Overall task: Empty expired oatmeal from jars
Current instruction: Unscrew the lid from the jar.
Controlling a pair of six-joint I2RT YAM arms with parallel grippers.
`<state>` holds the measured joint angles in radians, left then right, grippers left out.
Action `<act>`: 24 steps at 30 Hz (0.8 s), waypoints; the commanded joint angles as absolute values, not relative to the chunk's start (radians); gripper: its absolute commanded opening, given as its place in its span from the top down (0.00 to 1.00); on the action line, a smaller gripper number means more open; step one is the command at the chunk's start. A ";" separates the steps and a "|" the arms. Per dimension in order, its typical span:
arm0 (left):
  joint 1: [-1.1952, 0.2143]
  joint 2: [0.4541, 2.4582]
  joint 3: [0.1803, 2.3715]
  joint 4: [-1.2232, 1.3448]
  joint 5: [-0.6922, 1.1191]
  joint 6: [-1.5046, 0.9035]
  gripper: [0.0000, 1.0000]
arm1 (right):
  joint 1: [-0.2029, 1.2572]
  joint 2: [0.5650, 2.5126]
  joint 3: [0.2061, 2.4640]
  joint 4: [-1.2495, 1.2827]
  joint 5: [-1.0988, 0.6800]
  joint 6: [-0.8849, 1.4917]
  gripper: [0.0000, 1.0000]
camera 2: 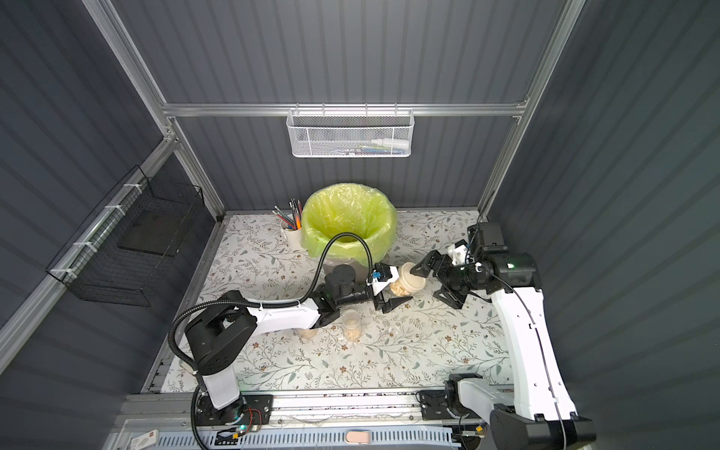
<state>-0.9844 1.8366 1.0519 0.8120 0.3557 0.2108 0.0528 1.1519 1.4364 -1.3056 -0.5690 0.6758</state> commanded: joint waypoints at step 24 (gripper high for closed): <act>-0.977 1.819 1.079 0.799 0.374 0.257 0.84 | 0.191 1.351 1.546 -1.336 -0.458 0.599 0.05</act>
